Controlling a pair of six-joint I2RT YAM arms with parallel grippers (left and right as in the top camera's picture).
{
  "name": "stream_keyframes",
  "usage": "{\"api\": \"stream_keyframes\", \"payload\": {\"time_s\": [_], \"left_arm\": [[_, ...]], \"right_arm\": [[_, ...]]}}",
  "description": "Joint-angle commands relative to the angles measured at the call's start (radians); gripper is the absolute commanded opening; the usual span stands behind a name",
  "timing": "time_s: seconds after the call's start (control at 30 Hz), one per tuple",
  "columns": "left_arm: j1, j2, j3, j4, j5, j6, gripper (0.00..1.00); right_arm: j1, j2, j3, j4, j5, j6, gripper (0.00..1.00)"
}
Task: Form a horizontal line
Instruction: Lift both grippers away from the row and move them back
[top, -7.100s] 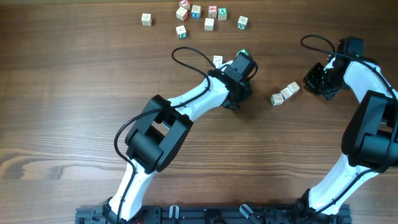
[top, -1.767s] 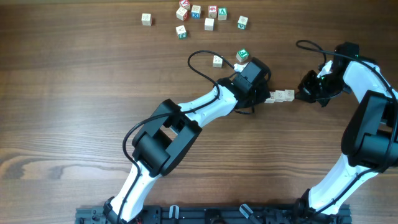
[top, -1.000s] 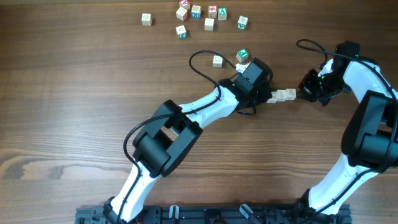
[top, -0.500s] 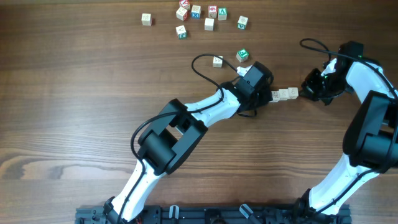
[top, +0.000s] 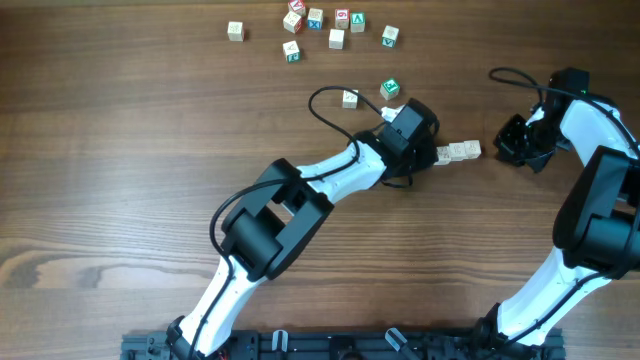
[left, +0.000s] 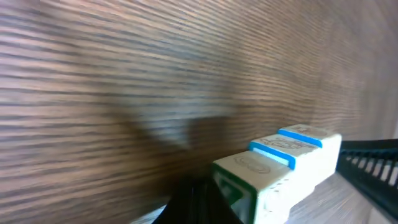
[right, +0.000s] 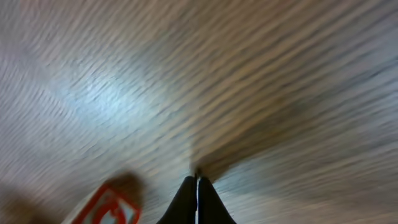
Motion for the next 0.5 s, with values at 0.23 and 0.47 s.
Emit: {"api": "stream_keyframes", "payload": {"time_s": [0.23,0.47], "left_arm": [[0.234,-0.04,-0.019,-0.292,-0.039,0.076,0.04],[0.286,-0.106,-0.019,-0.431,-0.136,0.112,0.04]], "right_arm": [[-0.003,-0.004,0.029,0.165,-0.013,-0.053,0.04],[0.007,-0.004,0.188,0.181,-0.104,-0.114,0.05]]}}
